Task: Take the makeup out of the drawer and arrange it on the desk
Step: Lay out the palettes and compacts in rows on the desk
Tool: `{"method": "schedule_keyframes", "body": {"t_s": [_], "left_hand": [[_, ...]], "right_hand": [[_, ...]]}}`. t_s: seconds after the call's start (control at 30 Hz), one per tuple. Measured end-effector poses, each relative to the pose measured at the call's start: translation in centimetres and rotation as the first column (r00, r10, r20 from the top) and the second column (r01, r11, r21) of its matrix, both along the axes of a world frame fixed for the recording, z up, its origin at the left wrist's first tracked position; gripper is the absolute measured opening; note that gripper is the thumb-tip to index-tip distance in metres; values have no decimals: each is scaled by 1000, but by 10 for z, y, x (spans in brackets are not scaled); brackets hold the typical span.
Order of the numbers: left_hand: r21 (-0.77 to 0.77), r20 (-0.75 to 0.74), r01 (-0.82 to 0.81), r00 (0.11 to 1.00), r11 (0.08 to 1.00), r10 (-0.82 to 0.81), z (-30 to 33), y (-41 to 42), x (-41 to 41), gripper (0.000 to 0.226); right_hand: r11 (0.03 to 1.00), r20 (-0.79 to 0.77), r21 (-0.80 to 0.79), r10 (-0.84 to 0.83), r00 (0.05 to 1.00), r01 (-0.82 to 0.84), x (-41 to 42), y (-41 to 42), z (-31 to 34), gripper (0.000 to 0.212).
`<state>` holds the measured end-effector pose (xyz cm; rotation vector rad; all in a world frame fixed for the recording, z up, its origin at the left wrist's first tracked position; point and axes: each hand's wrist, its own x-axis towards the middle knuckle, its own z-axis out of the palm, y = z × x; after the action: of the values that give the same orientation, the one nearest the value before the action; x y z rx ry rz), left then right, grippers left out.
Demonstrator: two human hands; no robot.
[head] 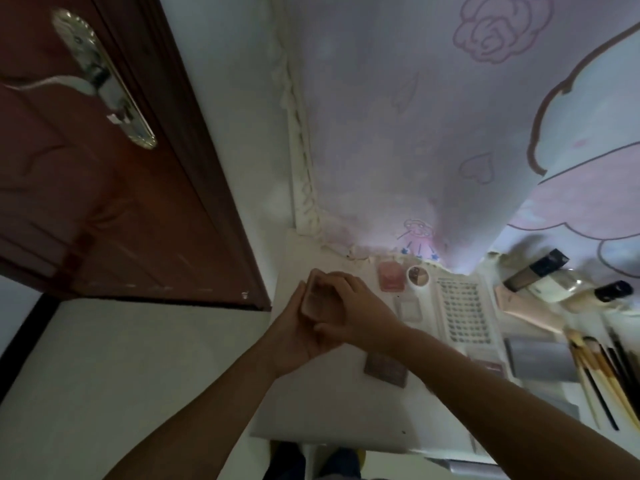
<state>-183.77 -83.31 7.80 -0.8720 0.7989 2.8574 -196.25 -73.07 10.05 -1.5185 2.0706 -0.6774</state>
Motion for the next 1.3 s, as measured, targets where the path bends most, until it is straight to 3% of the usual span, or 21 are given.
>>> {"method": "schedule_keyframes", "body": {"t_s": [0.13,0.2,0.23,0.3,0.37,0.43,0.53,0.67,0.73,0.83,0.93,1.13,1.3], "left_hand": [[95,-4,-58,998,994,59,7,-6,2,59],[154,22,-58,998,986,55,6,-10,8,63],[170,37,-40,999,985,34,6,-11,11,65],[207,30,-13,1000,978,7,5,-12,17,70],[239,10,-41,999,970,40,5,-13,19,71],[262,14,-110,994,959,110,4,-17,20,67],[192,71,-177,984,965,166,-7,-30,20,55],[-72,267,-126,954,989,141,-20,-63,14,39],[-187,297,-91,944,978,144,-25,-78,7,31],[-458,338,61,935,887,111,-29,-98,-8,23],[-597,386,191,920,779,70,-32,-109,-25,21],[-676,479,309,874,669,82,-42,-117,-41,28],[-654,345,136,929,744,133,-42,-110,-41,18]], "right_hand": [[1000,167,3,15,986,-15,-15,-3,19,61],[1000,296,19,-6,955,1,-26,-7,27,34],[998,440,33,-63,896,54,-31,-11,30,22],[978,750,114,-200,631,175,-42,-20,32,21],[954,871,189,-272,409,232,-45,-27,27,20],[940,897,207,-293,332,272,-41,-32,16,13],[899,842,226,-374,389,376,-32,-47,-2,15],[852,751,224,-461,473,474,-34,-74,-20,19],[841,711,235,-490,504,487,-38,-88,-30,20],[816,633,219,-536,558,535,-46,-105,-46,21],[799,545,192,-570,615,570,-51,-114,-61,21],[778,275,208,-628,728,592,-58,-125,-81,19],[808,134,214,-581,803,549,-62,-126,-82,24]]}}
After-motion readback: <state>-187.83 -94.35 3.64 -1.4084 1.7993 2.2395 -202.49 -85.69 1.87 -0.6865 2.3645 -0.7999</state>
